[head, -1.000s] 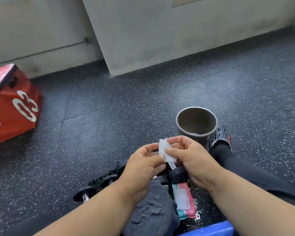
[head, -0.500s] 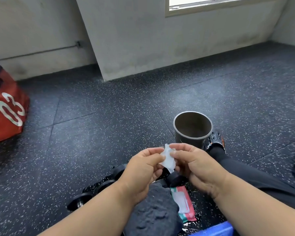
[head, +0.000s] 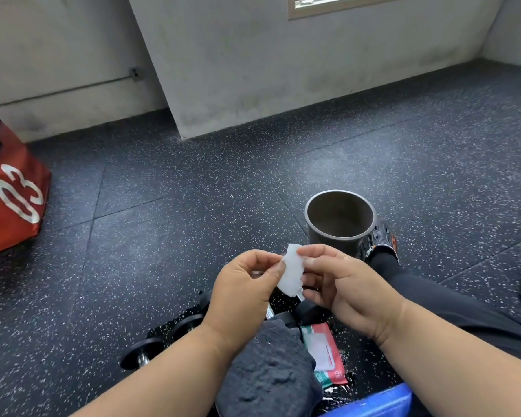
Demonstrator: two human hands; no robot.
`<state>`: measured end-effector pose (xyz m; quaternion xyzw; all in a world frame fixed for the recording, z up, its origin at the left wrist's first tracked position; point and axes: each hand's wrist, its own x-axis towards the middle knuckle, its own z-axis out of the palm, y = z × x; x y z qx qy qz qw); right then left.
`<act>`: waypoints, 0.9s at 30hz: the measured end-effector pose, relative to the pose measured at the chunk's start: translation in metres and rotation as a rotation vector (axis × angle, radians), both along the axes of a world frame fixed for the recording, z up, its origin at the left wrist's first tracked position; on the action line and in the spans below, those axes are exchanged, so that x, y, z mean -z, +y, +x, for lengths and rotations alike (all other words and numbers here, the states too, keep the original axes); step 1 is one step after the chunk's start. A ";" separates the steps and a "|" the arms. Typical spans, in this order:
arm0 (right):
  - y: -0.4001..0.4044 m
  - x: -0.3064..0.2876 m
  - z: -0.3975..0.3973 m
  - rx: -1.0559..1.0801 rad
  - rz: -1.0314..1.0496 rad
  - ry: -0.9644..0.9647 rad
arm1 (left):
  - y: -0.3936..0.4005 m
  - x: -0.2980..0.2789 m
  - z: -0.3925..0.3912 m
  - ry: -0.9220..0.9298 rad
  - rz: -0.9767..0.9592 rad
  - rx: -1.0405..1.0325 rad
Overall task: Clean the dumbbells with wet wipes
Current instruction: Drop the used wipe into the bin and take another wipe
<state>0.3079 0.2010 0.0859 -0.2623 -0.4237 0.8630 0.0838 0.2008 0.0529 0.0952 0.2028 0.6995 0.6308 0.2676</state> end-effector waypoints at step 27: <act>0.027 0.007 -0.008 -0.082 -0.120 -0.013 | 0.016 0.007 -0.009 0.142 0.052 0.161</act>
